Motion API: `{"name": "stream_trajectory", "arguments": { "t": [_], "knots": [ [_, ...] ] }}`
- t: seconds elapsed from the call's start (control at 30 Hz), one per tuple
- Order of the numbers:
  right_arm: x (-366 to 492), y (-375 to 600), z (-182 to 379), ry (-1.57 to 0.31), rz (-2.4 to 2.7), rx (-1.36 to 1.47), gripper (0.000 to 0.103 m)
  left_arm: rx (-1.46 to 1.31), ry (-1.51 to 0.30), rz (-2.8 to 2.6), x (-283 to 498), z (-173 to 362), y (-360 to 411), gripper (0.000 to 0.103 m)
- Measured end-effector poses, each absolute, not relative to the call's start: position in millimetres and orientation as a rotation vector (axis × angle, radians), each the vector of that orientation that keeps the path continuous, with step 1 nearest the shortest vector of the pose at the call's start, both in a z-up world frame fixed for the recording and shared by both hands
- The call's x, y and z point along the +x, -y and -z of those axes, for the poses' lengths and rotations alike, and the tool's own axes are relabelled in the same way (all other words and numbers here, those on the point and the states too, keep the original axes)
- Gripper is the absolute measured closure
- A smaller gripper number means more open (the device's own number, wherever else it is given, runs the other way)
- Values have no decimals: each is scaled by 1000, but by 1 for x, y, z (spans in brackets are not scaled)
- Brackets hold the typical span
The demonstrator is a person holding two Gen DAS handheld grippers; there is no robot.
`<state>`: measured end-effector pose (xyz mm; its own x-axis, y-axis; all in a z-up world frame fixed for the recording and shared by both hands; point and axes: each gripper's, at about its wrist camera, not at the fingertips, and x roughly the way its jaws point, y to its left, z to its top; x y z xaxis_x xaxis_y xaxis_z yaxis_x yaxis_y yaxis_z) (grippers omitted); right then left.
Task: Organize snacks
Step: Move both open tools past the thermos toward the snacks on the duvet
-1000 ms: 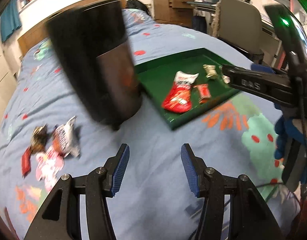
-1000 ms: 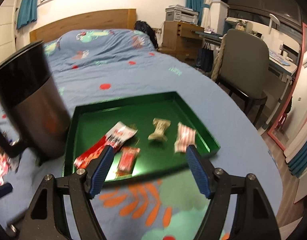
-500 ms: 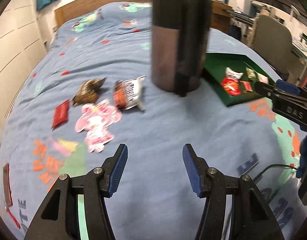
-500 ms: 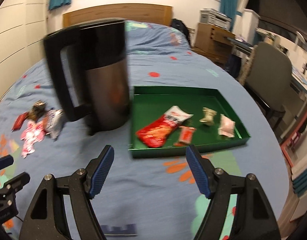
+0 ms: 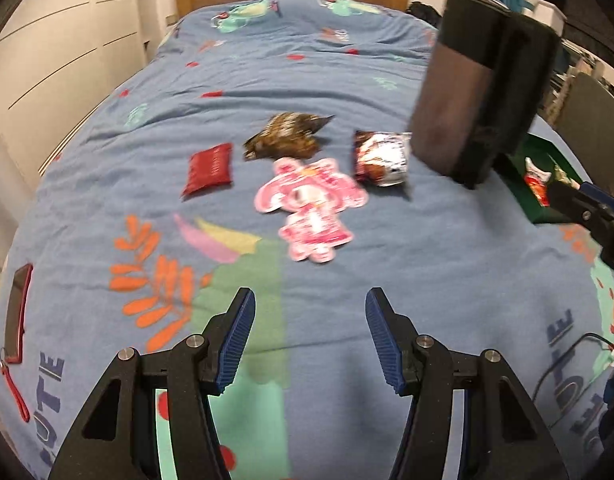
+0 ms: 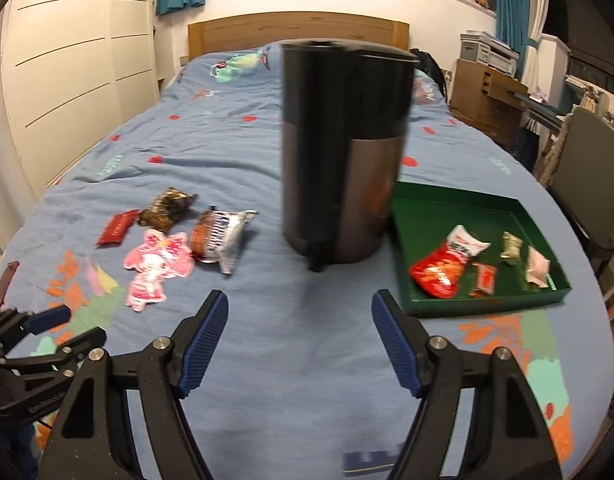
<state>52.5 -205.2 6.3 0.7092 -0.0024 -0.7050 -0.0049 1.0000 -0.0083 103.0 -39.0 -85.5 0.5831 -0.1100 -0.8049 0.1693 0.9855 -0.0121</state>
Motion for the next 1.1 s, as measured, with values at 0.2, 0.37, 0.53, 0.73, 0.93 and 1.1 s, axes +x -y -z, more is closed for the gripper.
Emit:
{"name": "stream_trajectory", "arguments": {
  "t": [0.2,0.37,0.53,0.73,0.93,1.1],
  "knots": [
    [60,176,1,-790,-18,-38,12,37,-939,150,113,97,21,51],
    [68,157,6,-799,-26,-66,12,3,-930,199,135,99,24,47],
    [77,147,7,-799,-19,-84,8,-2,-932,245,164,104,36,47],
    [95,140,12,-803,-12,-78,2,-3,-950,246,183,115,38,47],
    [117,128,22,-818,-29,-61,0,-2,-970,259,191,128,39,47],
    [132,122,28,-831,-27,-83,0,-10,-969,277,198,131,41,47]
  ]
}}
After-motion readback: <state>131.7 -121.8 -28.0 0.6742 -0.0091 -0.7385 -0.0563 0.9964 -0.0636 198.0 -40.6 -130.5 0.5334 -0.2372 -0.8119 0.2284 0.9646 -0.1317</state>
